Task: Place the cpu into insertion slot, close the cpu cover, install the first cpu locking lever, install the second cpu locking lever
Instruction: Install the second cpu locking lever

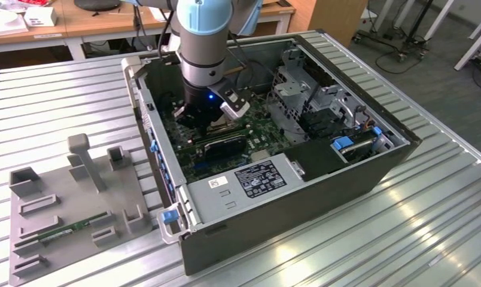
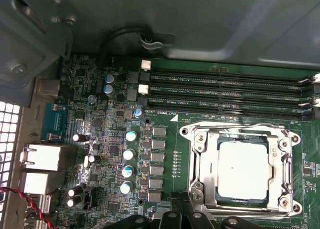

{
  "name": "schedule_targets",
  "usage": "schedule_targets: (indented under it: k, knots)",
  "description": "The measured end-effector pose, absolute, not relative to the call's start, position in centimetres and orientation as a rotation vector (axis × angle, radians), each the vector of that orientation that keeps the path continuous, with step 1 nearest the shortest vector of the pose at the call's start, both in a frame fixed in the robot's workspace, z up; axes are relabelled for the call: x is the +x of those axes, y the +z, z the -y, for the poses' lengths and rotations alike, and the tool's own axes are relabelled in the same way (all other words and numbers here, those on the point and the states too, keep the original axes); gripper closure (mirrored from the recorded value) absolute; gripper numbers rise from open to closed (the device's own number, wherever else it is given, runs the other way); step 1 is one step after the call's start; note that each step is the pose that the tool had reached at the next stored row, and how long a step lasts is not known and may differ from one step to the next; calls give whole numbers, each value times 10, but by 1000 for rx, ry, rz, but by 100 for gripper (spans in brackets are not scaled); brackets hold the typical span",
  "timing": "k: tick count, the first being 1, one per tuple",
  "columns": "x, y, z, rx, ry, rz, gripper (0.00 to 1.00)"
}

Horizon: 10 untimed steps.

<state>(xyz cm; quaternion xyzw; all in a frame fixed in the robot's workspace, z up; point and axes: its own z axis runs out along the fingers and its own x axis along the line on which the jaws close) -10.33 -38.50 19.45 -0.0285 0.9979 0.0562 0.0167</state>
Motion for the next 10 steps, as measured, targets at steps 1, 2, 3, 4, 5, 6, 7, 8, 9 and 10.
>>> schedule_targets:
  k: [1,2,3,4,5,6,7,8,9,10]
  knots:
    - [-103,195,385,-89,175,-3102,89]
    - [-103,195,385,-88,175,-3102,89]
    - [-103,195,385,-88,174,-3102,89]
    - [-103,195,385,-88,173,-3102,89]
    - [-103,196,385,-88,172,-3102,89]
    - [-103,197,385,-88,170,-3102,89]
    - [-103,199,385,-88,166,-3102,89]
    - [-103,201,385,-88,162,-3103,89]
    - [-103,202,385,-89,159,-3103,89]
    - [-103,203,385,-89,155,-3103,89]
